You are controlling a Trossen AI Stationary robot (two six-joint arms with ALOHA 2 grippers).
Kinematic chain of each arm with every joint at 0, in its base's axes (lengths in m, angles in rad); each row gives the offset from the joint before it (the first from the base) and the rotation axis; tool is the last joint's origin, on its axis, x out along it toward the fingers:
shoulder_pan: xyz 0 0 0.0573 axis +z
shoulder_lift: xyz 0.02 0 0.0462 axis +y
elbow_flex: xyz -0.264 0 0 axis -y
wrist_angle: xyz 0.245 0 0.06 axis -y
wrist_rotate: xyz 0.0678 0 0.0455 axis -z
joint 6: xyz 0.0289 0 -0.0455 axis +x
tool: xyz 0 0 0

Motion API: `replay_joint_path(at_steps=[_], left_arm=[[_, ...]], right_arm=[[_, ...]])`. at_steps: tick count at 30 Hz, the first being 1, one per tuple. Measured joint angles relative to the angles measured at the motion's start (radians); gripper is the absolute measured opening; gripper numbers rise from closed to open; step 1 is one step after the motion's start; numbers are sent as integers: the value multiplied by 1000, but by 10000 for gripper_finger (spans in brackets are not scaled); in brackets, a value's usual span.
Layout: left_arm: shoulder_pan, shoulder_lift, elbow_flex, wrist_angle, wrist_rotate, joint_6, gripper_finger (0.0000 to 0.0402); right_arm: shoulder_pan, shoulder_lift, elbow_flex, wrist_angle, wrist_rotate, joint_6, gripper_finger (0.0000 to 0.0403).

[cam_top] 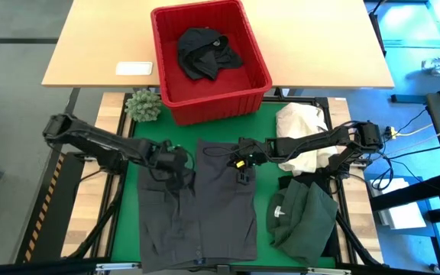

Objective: Fold laundry
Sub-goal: Fold the gray pants

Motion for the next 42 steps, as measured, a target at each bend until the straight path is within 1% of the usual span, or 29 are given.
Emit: replay_joint_path(at_steps=[5,8,14,19,21,23,25,27,31,33,37,42], left_arm=[[80,65,-100,115,137,43,55],[106,112,-137,170,182,54,44],[138,214,-152,255,191,94,32],[169,265,-147,309,160,99,29],[181,267,-147,310,123,91,29],[195,269,-148,309,31,52,29],[211,271,-150,301,-92,2,29],[224,274,-153,280,-190,-42,29],[257,275,-155,264,-309,-91,29],[272,275,-154,266,-328,-92,29],[283,266,-129,249,-327,-84,29],[248,195,-38,146,-324,-21,29]], right_arm=[[0,0,0,0,0,0,5],[0,0,0,0,0,-1,5],[0,0,0,0,0,-2,5],[0,0,0,0,0,-2,5],[0,0,0,0,0,-2,5],[0,0,0,0,0,-2,5],[0,0,0,0,0,-1,5],[0,0,0,0,0,-1,5],[0,0,0,0,0,1,5],[0,0,0,0,0,0,5],[0,0,0,-1,0,0,5],[0,0,0,-39,5,-16,5]])
